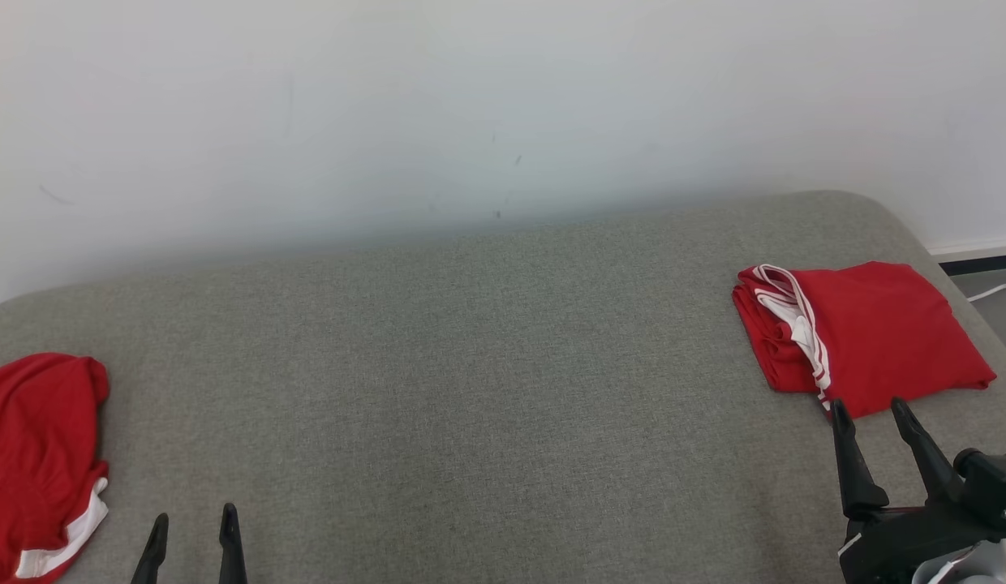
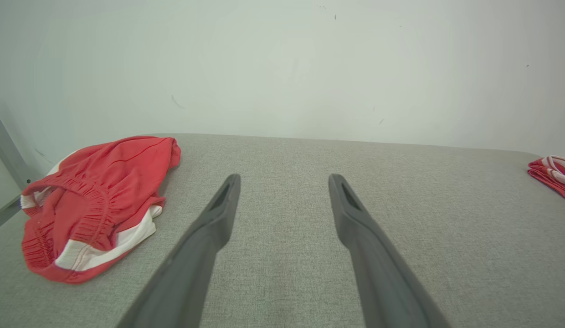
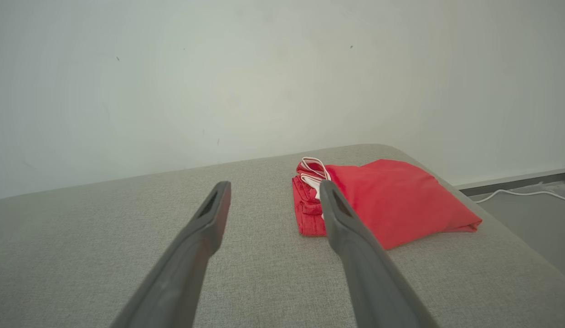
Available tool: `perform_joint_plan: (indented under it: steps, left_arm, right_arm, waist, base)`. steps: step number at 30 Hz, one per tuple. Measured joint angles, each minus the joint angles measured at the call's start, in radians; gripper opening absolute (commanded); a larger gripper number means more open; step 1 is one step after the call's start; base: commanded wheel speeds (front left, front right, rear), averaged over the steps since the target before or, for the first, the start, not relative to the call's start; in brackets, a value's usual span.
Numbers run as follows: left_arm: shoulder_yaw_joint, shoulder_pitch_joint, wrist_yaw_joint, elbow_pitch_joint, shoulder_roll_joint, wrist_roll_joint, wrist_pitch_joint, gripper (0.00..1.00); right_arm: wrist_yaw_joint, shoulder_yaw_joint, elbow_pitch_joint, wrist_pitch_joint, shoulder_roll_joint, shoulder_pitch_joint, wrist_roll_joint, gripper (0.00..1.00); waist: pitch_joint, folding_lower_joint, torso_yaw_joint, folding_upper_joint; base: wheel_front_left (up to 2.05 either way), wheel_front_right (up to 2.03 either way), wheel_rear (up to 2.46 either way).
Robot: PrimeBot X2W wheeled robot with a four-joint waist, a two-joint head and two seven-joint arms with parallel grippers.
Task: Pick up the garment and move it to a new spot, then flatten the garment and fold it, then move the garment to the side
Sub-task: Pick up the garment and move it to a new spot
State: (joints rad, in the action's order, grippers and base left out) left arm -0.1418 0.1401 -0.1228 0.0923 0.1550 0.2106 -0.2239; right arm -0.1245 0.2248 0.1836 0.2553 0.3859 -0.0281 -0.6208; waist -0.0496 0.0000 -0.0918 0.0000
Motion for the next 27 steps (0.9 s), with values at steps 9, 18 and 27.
perform_joint_plan:
  steps: [9, 18, 27]
  left_arm:
    - [0.003, 0.000, 0.000, -0.008, -0.001, -0.013, 0.048, 1.00]
    - [0.011, 0.000, 0.000, -0.020, -0.001, -0.018, 0.083, 1.00]
    - [0.020, 0.001, 0.000, -0.040, -0.005, -0.025, 0.103, 1.00]
  right_arm:
    - [0.000, -0.003, -0.007, 0.000, -0.007, 0.004, 0.043, 1.00]
    - [0.000, -0.008, -0.009, 0.000, -0.007, 0.019, 0.072, 1.00]
    - [0.000, -0.015, -0.009, 0.000, -0.014, 0.020, 0.087, 1.00]
  waist:
    - [0.001, 0.0000, 0.000, 0.0000]
    - [0.002, 0.0000, 0.002, 0.0000]
    - [0.002, 0.0000, 0.003, -0.0001]
  base:
    - [0.00, 0.00, 0.00]
    - [0.00, 0.00, 0.00]
    - [0.00, 0.00, 0.00]
